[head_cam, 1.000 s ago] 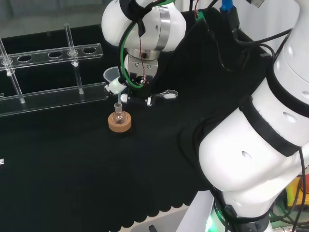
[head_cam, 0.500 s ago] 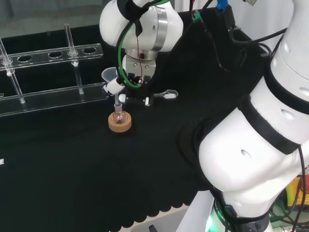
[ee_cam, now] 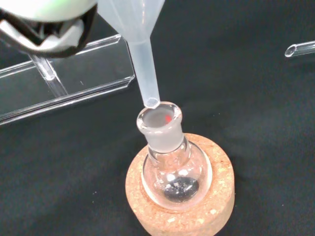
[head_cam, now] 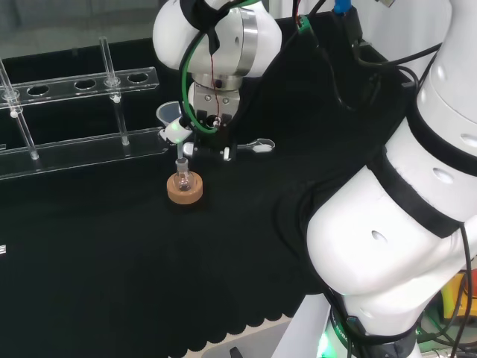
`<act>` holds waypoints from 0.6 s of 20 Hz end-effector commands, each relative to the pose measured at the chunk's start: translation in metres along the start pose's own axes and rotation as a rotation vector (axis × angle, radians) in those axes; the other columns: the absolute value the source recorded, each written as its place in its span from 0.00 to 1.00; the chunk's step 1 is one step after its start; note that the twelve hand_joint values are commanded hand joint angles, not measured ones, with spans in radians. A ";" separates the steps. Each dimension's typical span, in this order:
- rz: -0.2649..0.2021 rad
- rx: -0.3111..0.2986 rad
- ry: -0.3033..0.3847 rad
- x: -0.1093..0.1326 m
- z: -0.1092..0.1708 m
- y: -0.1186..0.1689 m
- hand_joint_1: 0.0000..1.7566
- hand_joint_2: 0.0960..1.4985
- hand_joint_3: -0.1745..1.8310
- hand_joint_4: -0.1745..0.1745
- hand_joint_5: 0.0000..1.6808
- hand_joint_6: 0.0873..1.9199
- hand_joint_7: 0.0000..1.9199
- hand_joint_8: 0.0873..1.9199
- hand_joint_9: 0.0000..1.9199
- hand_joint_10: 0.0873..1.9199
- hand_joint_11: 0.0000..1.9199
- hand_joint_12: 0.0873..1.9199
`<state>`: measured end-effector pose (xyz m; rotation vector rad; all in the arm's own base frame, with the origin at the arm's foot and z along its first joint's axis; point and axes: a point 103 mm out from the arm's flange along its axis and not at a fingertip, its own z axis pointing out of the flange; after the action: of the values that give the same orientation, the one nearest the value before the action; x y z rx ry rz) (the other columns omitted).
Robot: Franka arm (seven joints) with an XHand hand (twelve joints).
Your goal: Place the funnel on the round-bottom flask.
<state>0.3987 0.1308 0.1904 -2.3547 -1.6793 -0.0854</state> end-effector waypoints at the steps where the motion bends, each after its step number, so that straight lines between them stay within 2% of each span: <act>1: 0.005 -0.001 -0.005 -0.003 -0.001 -0.001 0.51 0.28 0.54 0.73 0.52 0.28 0.58 0.27 0.42 0.14 0.00 0.65; 12: 0.000 0.015 -0.003 -0.004 0.004 -0.002 0.51 0.28 0.54 0.74 0.52 0.28 0.59 0.27 0.43 0.14 0.00 0.65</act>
<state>0.3957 0.1280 0.1883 -2.3526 -1.6744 -0.0755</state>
